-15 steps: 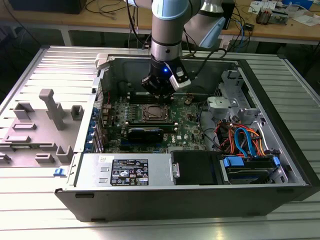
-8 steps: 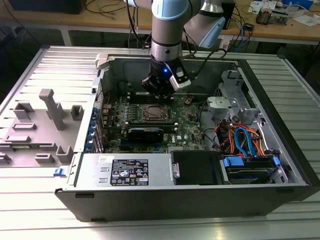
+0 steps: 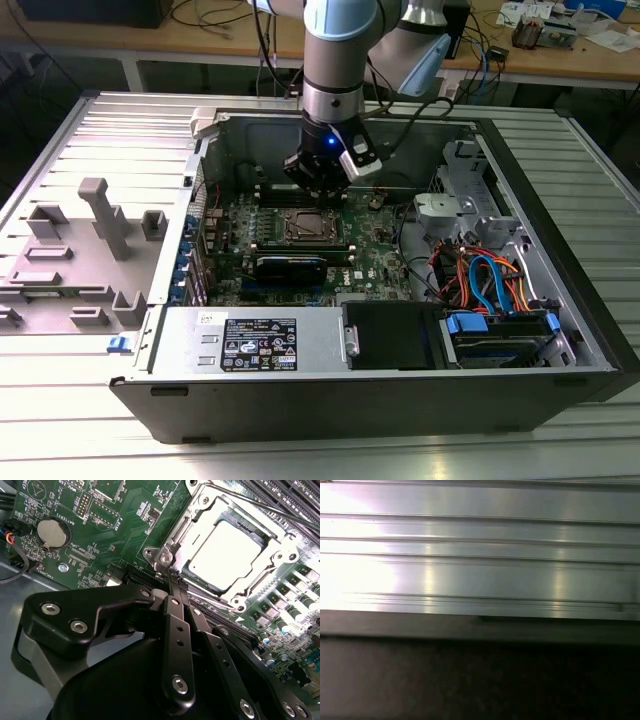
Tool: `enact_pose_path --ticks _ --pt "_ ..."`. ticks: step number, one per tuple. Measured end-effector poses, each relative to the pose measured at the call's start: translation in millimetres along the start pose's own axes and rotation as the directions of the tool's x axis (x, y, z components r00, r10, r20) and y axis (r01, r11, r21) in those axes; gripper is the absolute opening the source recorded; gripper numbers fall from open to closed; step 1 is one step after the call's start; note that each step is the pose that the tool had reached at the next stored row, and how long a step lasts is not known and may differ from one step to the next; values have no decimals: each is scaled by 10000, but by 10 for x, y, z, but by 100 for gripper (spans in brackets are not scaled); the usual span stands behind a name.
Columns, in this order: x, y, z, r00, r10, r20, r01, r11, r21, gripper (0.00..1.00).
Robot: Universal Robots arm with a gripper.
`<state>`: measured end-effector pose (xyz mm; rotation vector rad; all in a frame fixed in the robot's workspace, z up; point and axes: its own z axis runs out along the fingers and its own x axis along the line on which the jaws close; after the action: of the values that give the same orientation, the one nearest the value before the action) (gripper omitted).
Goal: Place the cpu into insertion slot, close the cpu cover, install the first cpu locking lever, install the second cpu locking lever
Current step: 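Install the first cpu locking lever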
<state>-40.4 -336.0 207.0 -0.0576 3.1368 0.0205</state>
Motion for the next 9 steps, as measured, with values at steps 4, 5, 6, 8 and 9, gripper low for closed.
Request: enact_pose_path --ticks 4,5,6,8,9 --pt "-7 0 0 10000 3 -1 -3 10000 6 11" --pt "-7 0 0 10000 3 -1 -3 10000 5 11" --pt "-7 0 0 10000 2 -1 -2 10000 5 11" --pt "-2 0 1 10000 4 0 -4 10000 5 11" --pt "7 -1 2 10000 4 0 -4 10000 3 11"
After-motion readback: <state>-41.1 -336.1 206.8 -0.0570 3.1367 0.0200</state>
